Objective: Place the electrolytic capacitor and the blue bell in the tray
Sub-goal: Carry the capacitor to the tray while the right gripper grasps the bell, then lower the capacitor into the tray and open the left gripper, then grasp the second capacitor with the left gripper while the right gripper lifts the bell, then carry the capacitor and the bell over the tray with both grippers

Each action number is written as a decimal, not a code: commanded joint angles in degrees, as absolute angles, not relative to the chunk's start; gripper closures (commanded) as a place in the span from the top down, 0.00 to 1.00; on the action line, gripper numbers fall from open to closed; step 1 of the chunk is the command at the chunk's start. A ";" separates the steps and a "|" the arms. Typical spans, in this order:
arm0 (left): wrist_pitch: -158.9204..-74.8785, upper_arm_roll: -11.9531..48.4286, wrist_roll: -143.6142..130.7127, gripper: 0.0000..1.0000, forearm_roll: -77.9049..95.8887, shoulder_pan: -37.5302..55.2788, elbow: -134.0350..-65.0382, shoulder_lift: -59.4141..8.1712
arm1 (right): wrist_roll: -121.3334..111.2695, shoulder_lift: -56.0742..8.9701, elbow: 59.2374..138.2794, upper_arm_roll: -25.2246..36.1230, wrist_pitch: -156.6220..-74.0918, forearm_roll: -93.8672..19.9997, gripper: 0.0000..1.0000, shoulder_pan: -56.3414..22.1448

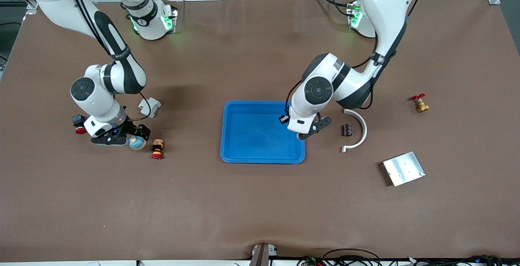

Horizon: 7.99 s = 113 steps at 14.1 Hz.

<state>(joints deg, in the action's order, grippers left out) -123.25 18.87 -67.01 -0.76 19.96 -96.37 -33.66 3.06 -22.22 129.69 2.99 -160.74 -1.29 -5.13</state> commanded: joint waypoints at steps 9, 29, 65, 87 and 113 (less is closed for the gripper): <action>-128.23 18.28 -71.89 0.00 -4.66 21.97 -94.57 -40.96 | 0.18 -25.84 125.86 3.34 -160.84 -1.41 1.00 -4.83; -126.57 18.37 -75.23 1.00 -6.06 21.19 -95.72 -36.40 | -8.70 -26.54 125.86 3.16 -160.31 -1.93 0.00 -3.25; -142.73 18.54 -24.70 1.00 -11.34 -0.53 -122.34 -25.66 | 35.50 -9.41 120.59 3.08 -130.71 -4.13 0.00 -26.00; -146.34 18.63 -25.49 0.00 -10.46 -1.32 -121.46 -27.78 | 63.00 -21.61 106.36 2.99 -129.90 3.77 0.00 -39.02; -129.55 16.79 -79.27 0.02 0.53 18.89 -86.84 -42.09 | 80.50 -36.91 98.88 2.99 -136.67 7.03 0.00 -45.44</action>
<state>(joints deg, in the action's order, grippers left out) -130.14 18.31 -77.11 0.26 16.97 -89.38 -40.30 78.18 -35.55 100.17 2.59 -136.32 6.22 -44.43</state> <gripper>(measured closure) 0.661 0.366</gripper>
